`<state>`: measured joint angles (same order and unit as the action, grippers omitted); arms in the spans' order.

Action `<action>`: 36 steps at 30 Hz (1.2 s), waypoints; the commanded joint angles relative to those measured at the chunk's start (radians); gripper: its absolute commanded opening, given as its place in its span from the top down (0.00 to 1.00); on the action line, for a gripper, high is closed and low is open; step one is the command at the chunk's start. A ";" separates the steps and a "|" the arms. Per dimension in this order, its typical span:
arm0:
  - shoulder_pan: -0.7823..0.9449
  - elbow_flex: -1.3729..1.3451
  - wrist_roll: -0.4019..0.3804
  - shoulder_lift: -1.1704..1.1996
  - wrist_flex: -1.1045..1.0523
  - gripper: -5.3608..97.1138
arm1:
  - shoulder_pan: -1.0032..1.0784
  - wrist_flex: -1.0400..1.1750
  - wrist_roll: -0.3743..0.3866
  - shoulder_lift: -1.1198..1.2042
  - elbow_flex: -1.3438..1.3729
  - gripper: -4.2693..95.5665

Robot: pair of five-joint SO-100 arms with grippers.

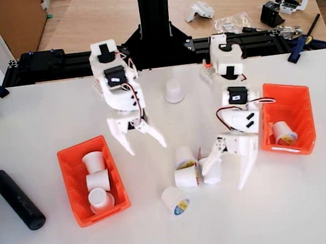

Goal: Sort the coffee pods, blue into left, red into right

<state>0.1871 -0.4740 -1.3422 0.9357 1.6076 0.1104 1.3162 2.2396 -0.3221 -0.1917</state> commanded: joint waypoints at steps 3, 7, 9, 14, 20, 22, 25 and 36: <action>0.057 0.020 -0.212 -0.084 -0.140 0.64 | -0.003 0.360 0.235 -0.201 -0.044 0.54; 0.052 0.020 -0.382 -0.115 -0.264 0.64 | 0.021 0.526 0.264 -0.287 -0.041 0.52; 0.048 0.023 -0.422 -0.114 -0.295 0.64 | 0.066 0.526 0.173 -0.305 -0.041 0.48; 0.026 0.023 -0.520 -0.140 -0.411 0.65 | 0.120 0.528 0.014 -0.322 -0.041 0.49; -0.002 0.023 -0.615 -0.190 -0.647 0.66 | 0.120 0.528 -0.078 -0.350 -0.032 0.50; -0.006 0.023 -0.643 -0.199 -0.686 0.66 | 0.112 0.528 -0.086 -0.351 -0.035 0.51; -0.006 0.023 -0.657 -0.227 -0.746 0.67 | 0.095 0.528 -0.071 -0.362 -0.037 0.52; -0.002 0.025 -0.673 -0.322 -0.893 0.68 | 0.054 0.526 -0.084 -0.902 0.646 0.55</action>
<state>0.1902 -0.4740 -2.0064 0.6013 0.7378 0.1718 1.8300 2.1384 -0.8391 0.0522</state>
